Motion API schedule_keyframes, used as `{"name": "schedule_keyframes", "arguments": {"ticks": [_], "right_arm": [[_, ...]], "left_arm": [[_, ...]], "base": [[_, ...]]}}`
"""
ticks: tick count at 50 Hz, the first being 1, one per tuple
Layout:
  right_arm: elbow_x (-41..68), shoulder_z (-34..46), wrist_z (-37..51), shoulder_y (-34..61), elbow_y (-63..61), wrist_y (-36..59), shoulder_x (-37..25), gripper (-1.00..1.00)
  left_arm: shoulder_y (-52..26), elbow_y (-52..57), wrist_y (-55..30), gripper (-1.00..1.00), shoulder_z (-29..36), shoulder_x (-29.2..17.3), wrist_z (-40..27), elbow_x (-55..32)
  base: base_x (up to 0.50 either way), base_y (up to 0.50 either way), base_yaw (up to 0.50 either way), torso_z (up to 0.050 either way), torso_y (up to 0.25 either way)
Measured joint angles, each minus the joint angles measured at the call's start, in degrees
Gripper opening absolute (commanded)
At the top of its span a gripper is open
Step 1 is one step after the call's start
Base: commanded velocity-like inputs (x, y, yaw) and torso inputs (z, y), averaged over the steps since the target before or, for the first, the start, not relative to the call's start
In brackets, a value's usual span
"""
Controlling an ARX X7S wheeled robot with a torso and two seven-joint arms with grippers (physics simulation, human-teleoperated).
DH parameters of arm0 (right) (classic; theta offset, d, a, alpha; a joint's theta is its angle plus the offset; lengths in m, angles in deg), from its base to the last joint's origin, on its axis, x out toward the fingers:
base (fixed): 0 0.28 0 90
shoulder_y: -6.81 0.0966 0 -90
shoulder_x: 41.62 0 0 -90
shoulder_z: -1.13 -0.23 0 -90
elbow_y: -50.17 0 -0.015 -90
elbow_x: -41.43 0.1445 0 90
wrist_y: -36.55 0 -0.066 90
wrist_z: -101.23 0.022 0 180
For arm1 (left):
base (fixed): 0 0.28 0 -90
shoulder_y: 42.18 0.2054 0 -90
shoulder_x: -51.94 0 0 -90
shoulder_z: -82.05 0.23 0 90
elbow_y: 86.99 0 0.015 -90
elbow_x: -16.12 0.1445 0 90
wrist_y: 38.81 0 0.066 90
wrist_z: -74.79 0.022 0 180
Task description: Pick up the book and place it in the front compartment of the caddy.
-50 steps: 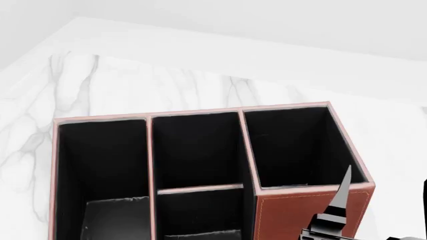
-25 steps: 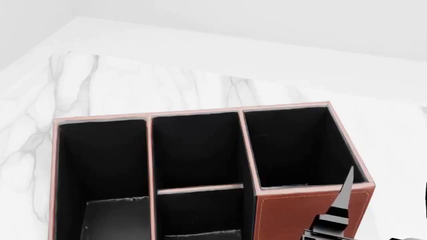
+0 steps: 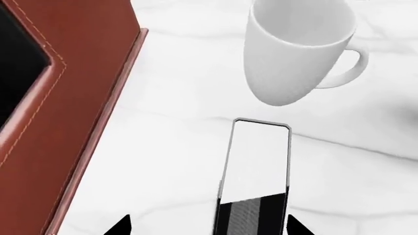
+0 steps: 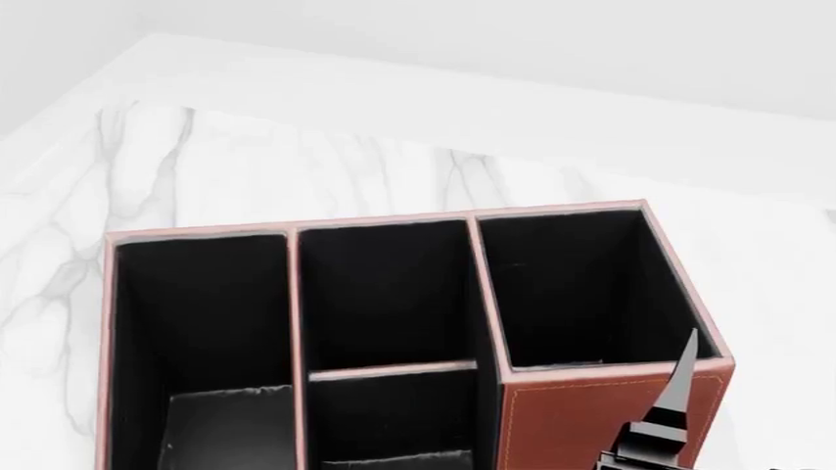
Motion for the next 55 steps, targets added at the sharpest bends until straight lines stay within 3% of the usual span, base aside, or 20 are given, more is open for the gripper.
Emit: {"name": "schedule_keyframes", "arguments": {"ticks": [1,2,12,31,55], "right_arm": [[0.01,0.00,0.00,-0.01,0.05,-0.05,-0.02,1.00],[0.02,0.00,0.01,-0.03,0.09,-0.09,-0.03,1.00],[0.17,-0.05,0.10,-0.20,0.51,-0.53,-0.19,1.00],[0.27,0.30,0.47,-0.05,0.10,-0.19,-0.46,1.00],[0.24,1.10,0.77,0.17,-0.02,-0.09,-0.80,1.00]], "left_arm": [[-0.12,-0.38,0.34,1.00,0.09,0.10,0.14,0.48],[-0.25,-0.79,0.69,-1.00,0.17,0.18,0.27,1.03],[-0.90,-3.09,3.03,-1.00,0.93,0.05,6.89,-2.33],[0.31,0.33,3.76,-1.00,-2.95,-0.56,-0.24,-2.62],[-4.59,6.64,0.45,-1.00,-13.67,-2.20,-6.44,-13.53]], "base": [[0.00,0.00,0.00,0.000,0.000],[0.00,0.00,0.00,0.000,0.000],[0.00,0.00,0.00,-0.003,0.000],[0.00,0.00,0.00,-0.001,0.000],[0.00,0.00,0.00,0.000,0.000]]}}
